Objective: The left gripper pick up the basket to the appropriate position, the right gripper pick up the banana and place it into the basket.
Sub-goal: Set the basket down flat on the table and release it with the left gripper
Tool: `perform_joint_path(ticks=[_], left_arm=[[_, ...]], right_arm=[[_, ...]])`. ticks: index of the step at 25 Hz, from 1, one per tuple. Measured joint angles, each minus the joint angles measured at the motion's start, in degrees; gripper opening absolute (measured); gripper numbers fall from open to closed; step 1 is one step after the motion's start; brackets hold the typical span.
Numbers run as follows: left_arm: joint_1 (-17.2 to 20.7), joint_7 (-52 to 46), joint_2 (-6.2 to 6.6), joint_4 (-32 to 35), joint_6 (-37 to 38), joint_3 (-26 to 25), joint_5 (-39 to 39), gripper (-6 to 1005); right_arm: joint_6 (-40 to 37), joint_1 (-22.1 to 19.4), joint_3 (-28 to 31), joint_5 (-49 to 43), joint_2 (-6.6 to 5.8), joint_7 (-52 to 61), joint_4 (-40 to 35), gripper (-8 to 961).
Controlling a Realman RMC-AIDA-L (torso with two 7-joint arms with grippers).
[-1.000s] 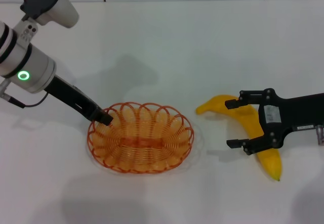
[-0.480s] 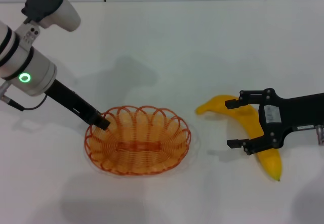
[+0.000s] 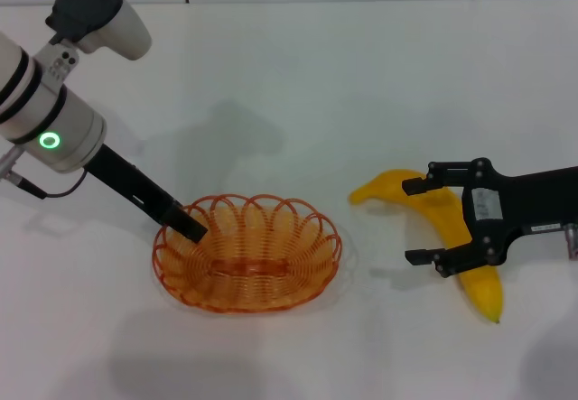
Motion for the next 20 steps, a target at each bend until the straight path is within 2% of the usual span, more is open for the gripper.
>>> perform_joint_path(ticks=[1, 6, 12, 14, 17, 20], left_arm=[[-0.01, 0.0, 0.0, 0.03, -0.01, 0.0, 0.0, 236], [0.34, -0.02, 0.01, 1.56, -0.02, 0.07, -0.29, 479], [2.04, -0.89, -0.03, 6.58, 1.5, 0.16, -0.55, 691], [3.72, -0.95, -0.12, 10.36, 3.4, 0.23, -1.58, 691], [9.24, 0.41, -0.17, 20.56, 7.37, 1.69, -7.93, 691], [16.6, 2.98, 0.02, 31.76, 9.93, 4.4, -17.14, 691]], right_arm=[[0.0, -0.02, 0.0, 0.0, 0.0, 0.0, 0.0, 890], [0.0, -0.2, 0.0, 0.0, -0.07, 0.0, 0.0, 890], [-0.03, -0.59, 0.87, 0.0, -0.19, 0.0, 0.0, 890], [-0.15, -0.66, 2.09, 0.0, -0.26, 0.0, 0.0, 891], [-1.15, -0.79, 4.19, 0.0, -0.44, 0.0, -0.01, 891], [-2.26, -1.09, 6.25, 0.0, -0.84, 0.0, -0.05, 891]])
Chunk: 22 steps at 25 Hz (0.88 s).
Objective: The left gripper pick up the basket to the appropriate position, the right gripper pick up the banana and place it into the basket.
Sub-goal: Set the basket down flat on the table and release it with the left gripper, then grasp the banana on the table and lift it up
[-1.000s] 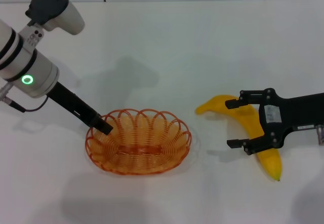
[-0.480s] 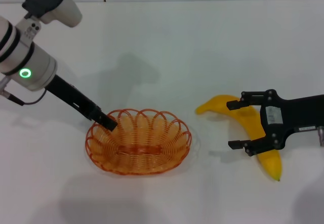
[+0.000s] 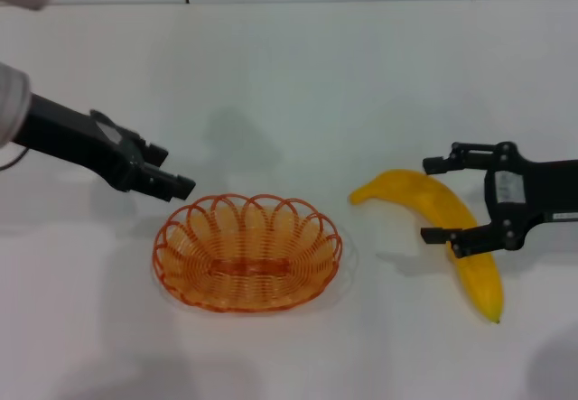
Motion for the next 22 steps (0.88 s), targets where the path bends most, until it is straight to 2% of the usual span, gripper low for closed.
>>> perform_joint_path(ticks=[2, 5, 8, 11, 15, 18, 22], left_arm=[[4.38, 2.89, 0.09, 5.11, 0.67, 1.02, -4.99, 692], [9.83, 11.23, 0.04, 7.45, 1.37, 1.18, -9.87, 692], [16.05, 24.11, -0.14, 6.68, 1.08, 0.85, -15.84, 692], [20.63, 37.32, -0.07, 1.99, 1.0, -0.12, -22.84, 692], [22.26, 54.05, 0.08, -10.29, 1.41, -3.41, -28.69, 681], [21.09, 60.53, 0.14, -18.24, 1.16, -6.96, -28.95, 678], [18.09, 63.11, 0.45, -24.52, 1.07, -9.79, -26.73, 679]], right_arm=[[-0.23, -0.34, 1.45, 0.0, -0.23, 0.0, 0.07, 890], [-0.27, -0.81, 4.18, -0.01, -0.3, -0.1, 0.05, 890], [-0.3, -1.04, 6.1, -0.01, -0.31, -0.24, -0.09, 890], [-0.4, -1.18, 7.0, 0.0, -0.3, -0.19, -0.1, 890], [-0.73, -1.37, 7.26, 0.04, -0.3, 0.58, -0.39, 891], [-0.75, -1.28, 7.14, 0.06, -0.3, 4.02, -2.14, 891], [-1.58, -1.18, 5.22, -1.09, 0.09, 13.49, -9.17, 891]])
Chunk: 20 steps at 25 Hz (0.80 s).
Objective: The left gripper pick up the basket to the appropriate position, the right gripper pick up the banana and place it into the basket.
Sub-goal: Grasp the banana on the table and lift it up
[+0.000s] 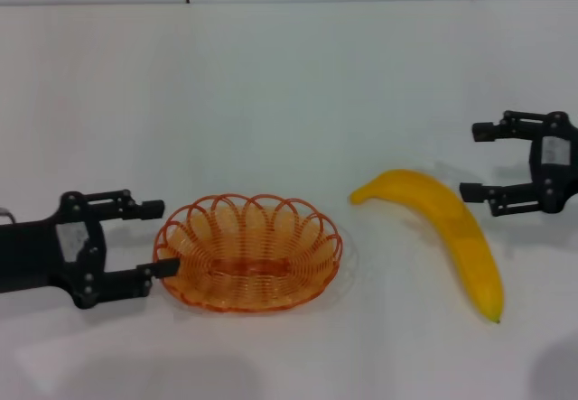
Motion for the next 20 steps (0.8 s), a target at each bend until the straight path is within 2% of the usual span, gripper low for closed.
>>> perform_joint_path(ticks=[6, 10, 16, 20], left_arm=[[-2.28, -0.12, -0.03, -3.38, -1.53, -0.23, 5.96, 680], [-2.17, -0.12, 0.0, -4.59, -2.87, -0.31, 6.33, 679], [-2.1, -0.26, 0.03, -4.7, -2.83, -0.86, 6.75, 679], [-1.45, -0.45, 0.05, -4.64, -2.36, -3.43, 6.81, 679]], right_arm=[[-1.58, 0.31, -9.37, -3.5, 0.95, 17.28, -13.31, 890], [-7.55, 0.41, -17.32, -3.83, 0.66, 27.66, -22.75, 890], [-13.28, 0.43, -22.22, -3.97, 1.14, 36.4, -38.72, 891], [-12.84, 0.49, -25.31, -4.86, 1.14, 40.97, -42.32, 890]])
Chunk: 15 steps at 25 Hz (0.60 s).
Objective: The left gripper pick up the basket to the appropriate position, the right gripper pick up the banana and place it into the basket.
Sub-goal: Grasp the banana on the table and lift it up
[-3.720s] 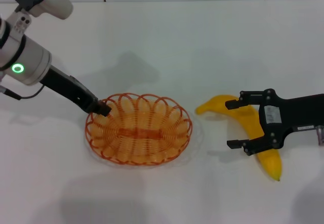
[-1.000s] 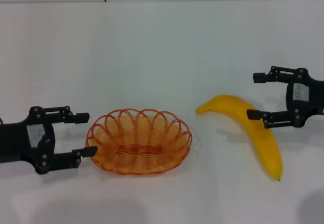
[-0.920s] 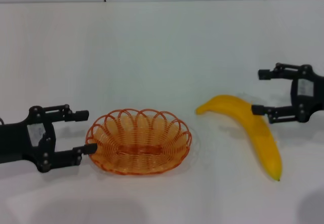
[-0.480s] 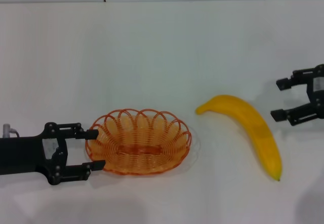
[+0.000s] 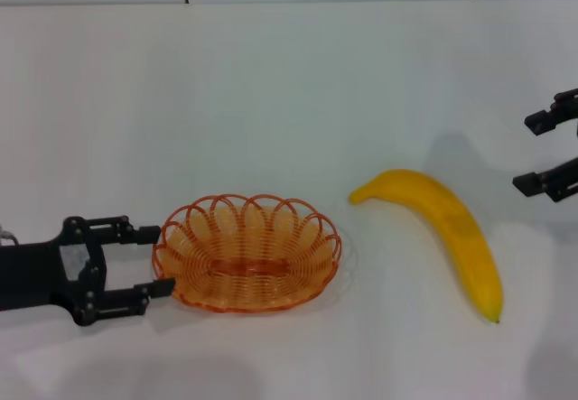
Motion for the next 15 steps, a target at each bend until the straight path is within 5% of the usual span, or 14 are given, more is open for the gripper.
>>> perform_joint_path(ticks=[6, 15], left_arm=[[-0.37, 0.25, -0.08, -0.04, 0.16, -1.34, -0.01, 680], [-0.6, 0.6, -0.06, -1.59, -0.32, -1.66, -0.75, 680]], right_arm=[[3.98, 1.6, -4.88, -1.43, 0.15, 11.47, 1.33, 890], [15.6, 1.03, -9.99, -0.93, 0.57, 14.77, 13.72, 891]])
